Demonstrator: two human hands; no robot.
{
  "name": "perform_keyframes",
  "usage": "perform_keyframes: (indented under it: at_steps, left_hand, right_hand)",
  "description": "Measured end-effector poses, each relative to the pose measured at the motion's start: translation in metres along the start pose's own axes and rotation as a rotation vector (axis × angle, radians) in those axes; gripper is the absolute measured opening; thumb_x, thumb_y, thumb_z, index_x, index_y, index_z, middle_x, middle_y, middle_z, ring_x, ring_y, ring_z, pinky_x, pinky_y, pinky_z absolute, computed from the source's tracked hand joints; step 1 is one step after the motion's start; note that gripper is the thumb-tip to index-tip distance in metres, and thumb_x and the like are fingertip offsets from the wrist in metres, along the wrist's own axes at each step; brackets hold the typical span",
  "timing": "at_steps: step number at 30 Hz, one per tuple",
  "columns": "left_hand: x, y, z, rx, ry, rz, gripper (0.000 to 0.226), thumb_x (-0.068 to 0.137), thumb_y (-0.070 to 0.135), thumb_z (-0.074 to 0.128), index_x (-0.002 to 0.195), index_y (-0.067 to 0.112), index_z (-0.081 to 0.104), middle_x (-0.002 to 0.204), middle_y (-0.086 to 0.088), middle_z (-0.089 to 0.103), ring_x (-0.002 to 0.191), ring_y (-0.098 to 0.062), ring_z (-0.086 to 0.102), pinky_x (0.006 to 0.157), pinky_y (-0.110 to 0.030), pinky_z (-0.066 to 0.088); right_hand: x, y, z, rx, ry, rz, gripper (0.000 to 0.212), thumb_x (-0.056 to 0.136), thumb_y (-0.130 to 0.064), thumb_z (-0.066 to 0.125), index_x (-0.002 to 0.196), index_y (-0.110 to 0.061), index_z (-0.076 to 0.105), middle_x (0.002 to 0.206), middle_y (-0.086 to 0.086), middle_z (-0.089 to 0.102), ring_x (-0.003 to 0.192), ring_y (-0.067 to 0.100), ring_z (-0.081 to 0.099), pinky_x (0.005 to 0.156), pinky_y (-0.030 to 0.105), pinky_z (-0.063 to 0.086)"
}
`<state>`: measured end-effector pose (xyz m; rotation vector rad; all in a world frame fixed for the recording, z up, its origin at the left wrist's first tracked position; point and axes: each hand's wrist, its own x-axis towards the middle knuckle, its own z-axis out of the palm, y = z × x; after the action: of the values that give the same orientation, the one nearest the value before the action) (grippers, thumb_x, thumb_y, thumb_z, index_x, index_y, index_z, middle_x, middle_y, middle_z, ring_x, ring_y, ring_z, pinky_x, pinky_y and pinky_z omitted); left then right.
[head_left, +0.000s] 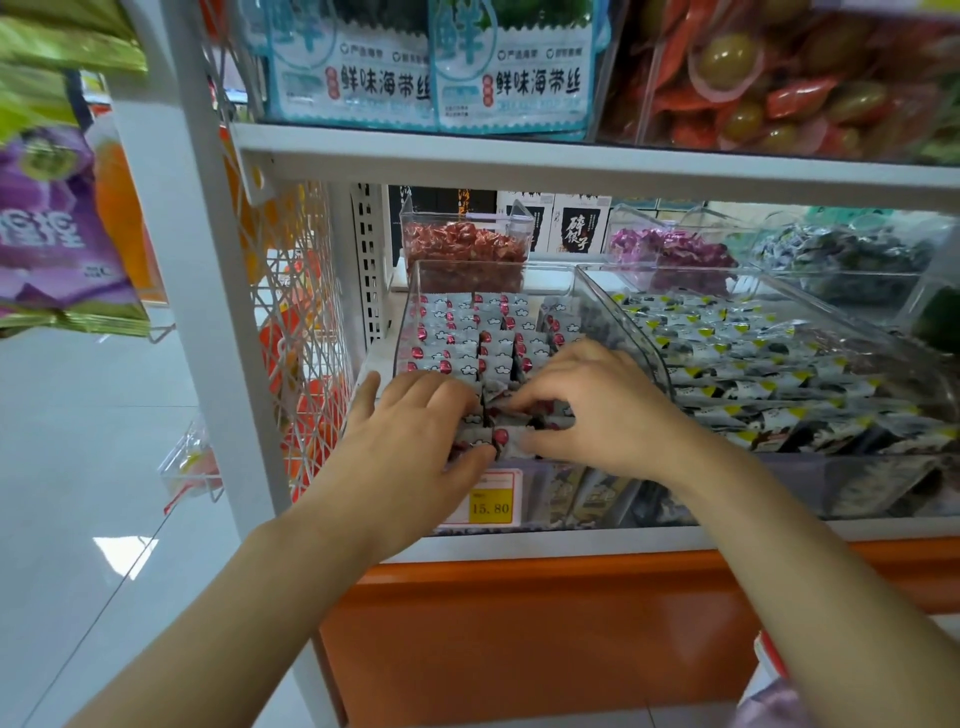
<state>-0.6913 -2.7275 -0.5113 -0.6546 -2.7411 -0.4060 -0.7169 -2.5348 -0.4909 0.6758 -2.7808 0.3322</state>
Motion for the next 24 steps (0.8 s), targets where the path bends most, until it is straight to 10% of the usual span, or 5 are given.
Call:
perform_keyframes:
  at_steps: [14, 18, 24]
  left_hand:
    - [0.001, 0.002, -0.002, -0.003, 0.022, 0.0, 0.049, 0.088, 0.054, 0.034, 0.129, 0.027, 0.04, 0.133, 0.01, 0.042, 0.13, -0.011, 0.026, 0.114, -0.044, 0.013]
    - [0.002, 0.0, -0.003, -0.028, 0.069, 0.004, 0.045, 0.09, 0.05, 0.041, 0.13, 0.028, 0.041, 0.135, 0.01, 0.042, 0.132, -0.01, 0.023, 0.115, -0.043, 0.012]
    - [0.002, -0.002, -0.007, -0.07, 0.154, 0.016, 0.037, 0.092, 0.04, 0.048, 0.126, 0.026, 0.049, 0.131, 0.009, 0.047, 0.13, -0.01, 0.024, 0.115, -0.043, 0.014]
  right_hand:
    - [0.007, -0.001, 0.003, 0.095, 0.106, -0.034, 0.048, 0.069, -0.066, 0.048, 0.09, -0.03, 0.073, 0.081, -0.012, 0.06, 0.095, 0.012, 0.041, 0.079, 0.033, 0.032]
    - [0.025, 0.005, 0.003, 0.142, 0.249, 0.05, 0.029, 0.083, -0.044, 0.058, 0.089, -0.02, 0.074, 0.082, -0.009, 0.056, 0.097, 0.017, 0.043, 0.083, 0.031, 0.033]
    - [0.041, 0.004, 0.008, -0.113, 0.034, 0.056, 0.026, 0.079, -0.044, 0.067, 0.097, -0.026, 0.071, 0.101, -0.007, 0.058, 0.111, 0.019, 0.039, 0.093, 0.037, 0.035]
